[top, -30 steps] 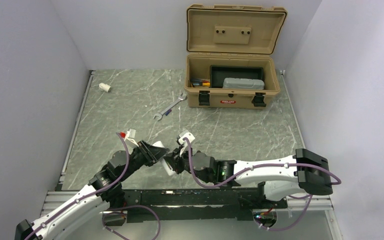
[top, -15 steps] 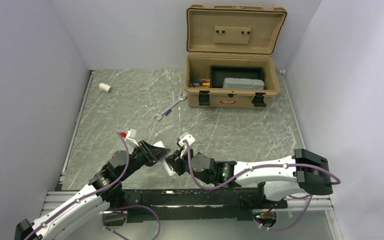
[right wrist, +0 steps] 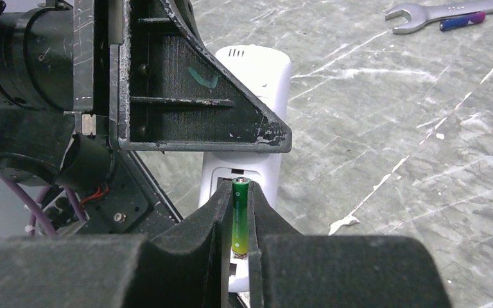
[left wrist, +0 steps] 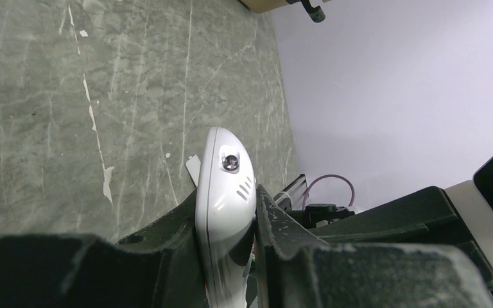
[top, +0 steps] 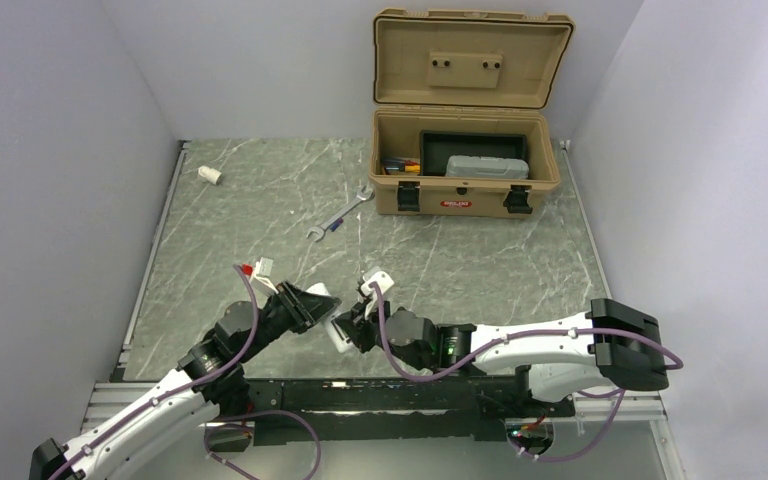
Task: Load the batteries into the remote control
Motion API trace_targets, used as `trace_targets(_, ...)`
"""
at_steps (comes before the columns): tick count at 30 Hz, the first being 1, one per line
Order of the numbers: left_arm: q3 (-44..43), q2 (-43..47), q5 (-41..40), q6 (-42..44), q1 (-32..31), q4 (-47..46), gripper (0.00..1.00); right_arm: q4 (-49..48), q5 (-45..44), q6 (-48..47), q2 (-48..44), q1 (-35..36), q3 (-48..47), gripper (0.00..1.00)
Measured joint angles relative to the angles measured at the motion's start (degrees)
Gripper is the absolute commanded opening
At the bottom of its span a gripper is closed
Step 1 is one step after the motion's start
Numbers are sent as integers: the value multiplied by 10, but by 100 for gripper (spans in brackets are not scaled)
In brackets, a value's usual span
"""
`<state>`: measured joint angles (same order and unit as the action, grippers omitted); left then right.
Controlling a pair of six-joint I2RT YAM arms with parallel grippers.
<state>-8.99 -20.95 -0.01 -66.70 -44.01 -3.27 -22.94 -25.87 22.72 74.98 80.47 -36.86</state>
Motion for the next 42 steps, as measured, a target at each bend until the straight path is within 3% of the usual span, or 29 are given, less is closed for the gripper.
trace_targets(4, 0, 1, 1, 0, 0, 1, 0, -5, 4, 5, -3, 0, 6, 0)
trace_targets(9, 0, 0, 2, 0, 0, 1, 0, -7, 4, 10, -7, 0, 9, 19)
trace_targets(13, 0, -2, 2, 0, 0, -1, 0, -6, 4, 12, -7, 0, 9, 24)
trace_targets(27, 0, -3, 2, 0, 0, -2, 0, -1, -2, 12, -6, 0, 9, 26)
trace_targets(42, 0, -3, 2, 0, 0, -8, 0, 2, -2, 10, -4, 0, 9, 42)
